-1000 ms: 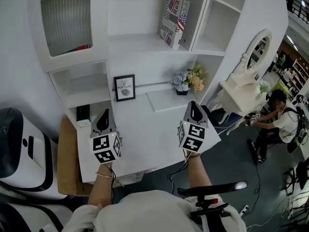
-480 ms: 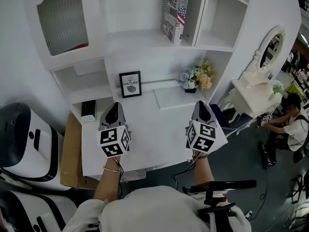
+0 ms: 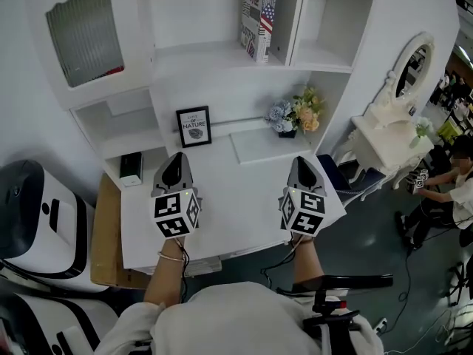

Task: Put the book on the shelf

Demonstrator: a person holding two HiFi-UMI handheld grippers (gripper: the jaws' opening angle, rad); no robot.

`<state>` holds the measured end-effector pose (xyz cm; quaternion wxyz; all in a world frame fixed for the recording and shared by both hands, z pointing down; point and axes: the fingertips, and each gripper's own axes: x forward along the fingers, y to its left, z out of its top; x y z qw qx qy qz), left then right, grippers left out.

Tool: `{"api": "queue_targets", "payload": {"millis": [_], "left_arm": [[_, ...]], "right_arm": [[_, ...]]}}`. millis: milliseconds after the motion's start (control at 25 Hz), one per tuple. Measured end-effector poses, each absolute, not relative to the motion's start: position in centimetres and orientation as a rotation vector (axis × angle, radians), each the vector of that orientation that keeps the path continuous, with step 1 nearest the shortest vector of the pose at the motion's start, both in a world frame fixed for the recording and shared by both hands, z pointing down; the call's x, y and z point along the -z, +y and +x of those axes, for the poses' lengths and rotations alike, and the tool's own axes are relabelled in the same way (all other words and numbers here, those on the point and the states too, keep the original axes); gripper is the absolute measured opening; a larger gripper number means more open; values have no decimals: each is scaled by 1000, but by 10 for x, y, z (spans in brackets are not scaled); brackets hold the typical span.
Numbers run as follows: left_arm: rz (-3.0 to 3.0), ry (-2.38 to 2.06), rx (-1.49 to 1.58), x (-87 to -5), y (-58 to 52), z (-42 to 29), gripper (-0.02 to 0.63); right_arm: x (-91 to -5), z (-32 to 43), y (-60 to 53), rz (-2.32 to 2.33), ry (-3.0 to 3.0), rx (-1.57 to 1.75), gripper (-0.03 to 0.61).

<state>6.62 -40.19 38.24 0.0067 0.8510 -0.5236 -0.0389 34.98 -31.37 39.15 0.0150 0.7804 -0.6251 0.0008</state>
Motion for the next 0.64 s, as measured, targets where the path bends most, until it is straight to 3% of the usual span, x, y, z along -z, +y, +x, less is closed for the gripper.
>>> {"api": "queue_targets", "payload": {"millis": [640], "left_arm": [[2686,-1604,104,-386,-402,72,8]], "right_arm": [[-392,347,-310,2429,-1937,15,21]]}}
